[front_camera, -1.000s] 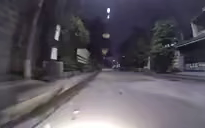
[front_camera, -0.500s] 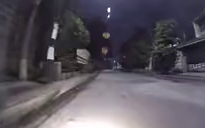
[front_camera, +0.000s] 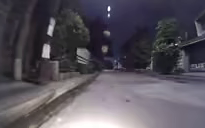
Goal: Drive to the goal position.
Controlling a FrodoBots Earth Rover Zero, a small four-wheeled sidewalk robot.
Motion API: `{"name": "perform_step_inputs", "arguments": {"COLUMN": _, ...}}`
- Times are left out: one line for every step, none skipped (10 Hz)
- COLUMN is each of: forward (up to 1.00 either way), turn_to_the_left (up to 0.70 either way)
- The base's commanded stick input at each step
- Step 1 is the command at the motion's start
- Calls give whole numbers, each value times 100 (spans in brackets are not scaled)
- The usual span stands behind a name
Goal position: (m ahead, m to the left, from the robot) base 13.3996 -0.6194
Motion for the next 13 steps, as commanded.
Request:
{"name": "perform_step_inputs", "arguments": {"forward": 50, "turn_to_the_left": 0}}
{"name": "perform_step_inputs", "arguments": {"forward": 50, "turn_to_the_left": 0}}
{"name": "perform_step_inputs", "arguments": {"forward": 50, "turn_to_the_left": 0}}
{"name": "perform_step_inputs", "arguments": {"forward": 50, "turn_to_the_left": -5}}
{"name": "perform_step_inputs", "arguments": {"forward": 50, "turn_to_the_left": -11}}
{"name": "perform_step_inputs", "arguments": {"forward": 50, "turn_to_the_left": -31}}
{"name": "perform_step_inputs", "arguments": {"forward": 50, "turn_to_the_left": -50}}
{"name": "perform_step_inputs", "arguments": {"forward": 50, "turn_to_the_left": -50}}
{"name": "perform_step_inputs", "arguments": {"forward": 50, "turn_to_the_left": -9}}
{"name": "perform_step_inputs", "arguments": {"forward": 50, "turn_to_the_left": 0}}
{"name": "perform_step_inputs", "arguments": {"forward": 50, "turn_to_the_left": 0}}
{"name": "perform_step_inputs", "arguments": {"forward": 50, "turn_to_the_left": 0}}
{"name": "perform_step_inputs", "arguments": {"forward": 50, "turn_to_the_left": 0}}
